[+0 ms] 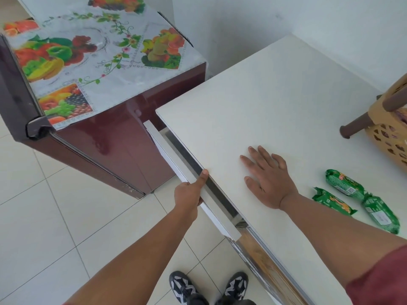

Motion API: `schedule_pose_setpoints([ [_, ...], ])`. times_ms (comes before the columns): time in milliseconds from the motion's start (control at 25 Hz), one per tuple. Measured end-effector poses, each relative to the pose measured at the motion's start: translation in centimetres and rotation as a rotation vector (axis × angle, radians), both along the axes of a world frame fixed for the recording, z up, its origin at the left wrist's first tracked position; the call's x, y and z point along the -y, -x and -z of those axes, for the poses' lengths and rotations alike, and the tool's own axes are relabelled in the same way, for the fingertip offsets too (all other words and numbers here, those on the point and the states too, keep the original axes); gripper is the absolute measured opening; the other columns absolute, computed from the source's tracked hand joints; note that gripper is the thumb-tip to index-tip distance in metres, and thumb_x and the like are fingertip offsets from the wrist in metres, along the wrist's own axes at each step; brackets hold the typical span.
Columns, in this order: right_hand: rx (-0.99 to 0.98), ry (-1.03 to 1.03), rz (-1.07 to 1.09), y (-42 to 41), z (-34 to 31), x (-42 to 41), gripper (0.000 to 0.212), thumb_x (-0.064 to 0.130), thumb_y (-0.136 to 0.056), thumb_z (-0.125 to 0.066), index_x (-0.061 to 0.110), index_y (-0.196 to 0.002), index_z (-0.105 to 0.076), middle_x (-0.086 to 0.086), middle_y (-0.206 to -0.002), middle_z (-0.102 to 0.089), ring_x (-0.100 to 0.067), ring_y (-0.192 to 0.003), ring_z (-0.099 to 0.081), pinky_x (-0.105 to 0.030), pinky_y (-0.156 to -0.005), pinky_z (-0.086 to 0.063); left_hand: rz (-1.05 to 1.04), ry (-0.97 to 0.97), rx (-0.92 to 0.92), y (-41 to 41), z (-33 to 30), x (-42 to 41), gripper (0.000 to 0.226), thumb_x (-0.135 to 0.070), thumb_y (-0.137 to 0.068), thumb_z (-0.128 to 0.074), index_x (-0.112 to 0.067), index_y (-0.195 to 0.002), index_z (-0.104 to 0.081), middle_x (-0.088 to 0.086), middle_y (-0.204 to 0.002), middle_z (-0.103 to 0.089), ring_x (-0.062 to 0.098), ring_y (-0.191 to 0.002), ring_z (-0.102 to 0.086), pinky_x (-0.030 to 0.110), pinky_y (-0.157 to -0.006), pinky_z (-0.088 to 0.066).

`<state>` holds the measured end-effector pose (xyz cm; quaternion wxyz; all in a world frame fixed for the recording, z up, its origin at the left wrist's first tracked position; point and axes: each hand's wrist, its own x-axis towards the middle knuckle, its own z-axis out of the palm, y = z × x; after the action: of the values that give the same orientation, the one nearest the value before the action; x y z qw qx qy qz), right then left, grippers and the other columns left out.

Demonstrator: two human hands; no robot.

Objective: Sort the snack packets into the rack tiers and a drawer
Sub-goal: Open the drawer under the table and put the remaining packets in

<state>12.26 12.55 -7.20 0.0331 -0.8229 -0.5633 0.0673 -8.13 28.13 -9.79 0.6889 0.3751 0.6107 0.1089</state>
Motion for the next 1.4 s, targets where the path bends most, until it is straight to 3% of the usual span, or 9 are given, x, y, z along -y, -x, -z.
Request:
schedule_pose_setpoints([
  [40, 0.0, 0.001, 0.0, 0.0, 0.0, 0.0, 0.062, 0.05, -0.099, -0.026, 0.031, -0.157, -0.033, 0.0, -0.169, -0.022, -0.024, -0.157, -0.013, -0.052, -0.121, -0.015, 0.007, -0.025, -0.067, 0.3, -0.3, 0.1, 0.086, -0.078, -0.039, -0.087, -0.011, -0.079, -0.05, -0.007, -0.087, -0.027, 0.03, -0.06, -0.043, 0.03, -0.062, -0.049],
  [80, 0.0, 0.001, 0.0, 0.1, 0.0, -0.1, 0.062, 0.05, -0.099, -0.026, 0.031, -0.158, -0.033, 0.0, -0.169, -0.022, -0.024, -0.157, -0.013, -0.051, -0.121, -0.015, 0.01, -0.041, -0.133, 0.9, -0.4, 0.3, 0.095, -0.081, -0.037, -0.086, -0.007, -0.09, -0.056, 0.009, -0.121, -0.052, 0.039, -0.082, -0.065, 0.031, -0.065, -0.051],
  [120, -0.001, 0.0, 0.001, 0.1, 0.0, -0.1, 0.062, 0.05, -0.099, -0.026, 0.031, -0.157, -0.033, 0.0, -0.169, -0.022, -0.024, -0.157, -0.014, -0.051, -0.121, -0.015, 0.003, -0.056, -0.172, 1.7, -0.4, 0.4, 0.098, -0.082, -0.038, -0.085, -0.006, -0.094, -0.057, 0.01, -0.076, -0.055, 0.029, -0.067, -0.055, 0.031, -0.063, -0.051],
  [360, 0.005, -0.004, -0.003, 0.0, 0.1, 0.1, 0.062, 0.05, -0.099, -0.027, 0.031, -0.157, -0.034, -0.001, -0.169, -0.023, -0.025, -0.156, -0.016, -0.052, -0.12, -0.016, -0.072, -0.054, -0.094, 6.4, 0.1, -0.3, 0.044, -0.055, -0.09, -0.066, -0.012, -0.097, -0.066, 0.0, -0.085, -0.077, 0.013, -0.065, -0.073, 0.026, -0.052, -0.057],
  [480, 0.009, -0.007, 0.001, 0.0, 0.2, 0.1, 0.062, 0.05, -0.099, -0.027, 0.031, -0.157, -0.034, -0.001, -0.169, -0.024, -0.025, -0.156, -0.016, -0.051, -0.12, -0.016, -0.024, -0.105, -0.106, 7.4, -0.2, -0.3, 0.038, -0.052, -0.094, -0.063, -0.014, -0.094, -0.065, -0.003, -0.074, -0.074, 0.006, -0.054, -0.07, 0.021, -0.046, -0.053],
  [680, 0.017, -0.01, 0.004, 0.0, 0.4, 0.1, 0.061, 0.05, -0.099, -0.028, 0.031, -0.156, -0.034, -0.002, -0.168, -0.025, -0.026, -0.156, -0.018, -0.05, -0.12, -0.017, 0.026, -0.148, -0.183, 8.7, 0.2, -0.5, 0.044, -0.056, -0.093, -0.061, -0.012, -0.094, -0.061, 0.006, -0.085, -0.069, 0.021, -0.073, -0.068, 0.031, -0.056, -0.056],
  [880, 0.019, -0.011, 0.003, 0.0, 0.3, 0.0, 0.061, 0.05, -0.098, -0.028, 0.031, -0.156, -0.035, -0.002, -0.168, -0.026, -0.026, -0.155, -0.02, -0.05, -0.119, -0.017, 0.101, -0.141, -0.258, 9.7, 0.1, -1.1, 0.047, -0.059, -0.093, -0.059, -0.012, -0.093, -0.055, 0.01, -0.089, -0.064, 0.024, -0.076, -0.065, 0.028, -0.051, -0.053],
  [1280, -0.009, 0.022, -0.015, 0.0, -0.2, 0.0, 0.064, 0.052, -0.098, -0.022, 0.029, -0.157, -0.034, -0.003, -0.169, -0.022, -0.027, -0.156, -0.015, -0.051, -0.12, -0.014, 0.069, -0.124, -0.274, 9.5, -0.4, -0.8, 0.047, -0.061, -0.091, -0.06, -0.015, -0.092, -0.054, 0.005, -0.091, -0.062, 0.02, -0.079, -0.063, 0.028, -0.053, -0.053],
  [1400, -0.01, 0.035, -0.001, 0.1, -0.4, 0.2, 0.064, 0.051, -0.098, -0.023, 0.028, -0.157, -0.034, -0.003, -0.169, -0.022, -0.028, -0.156, -0.015, -0.052, -0.119, -0.015, -0.002, -0.182, -0.291, 9.4, -1.3, 0.2, 0.053, -0.061, -0.087, -0.066, -0.012, -0.087, -0.044, 0.001, -0.083, -0.05, 0.02, -0.07, -0.05, 0.033, -0.064, -0.048],
])
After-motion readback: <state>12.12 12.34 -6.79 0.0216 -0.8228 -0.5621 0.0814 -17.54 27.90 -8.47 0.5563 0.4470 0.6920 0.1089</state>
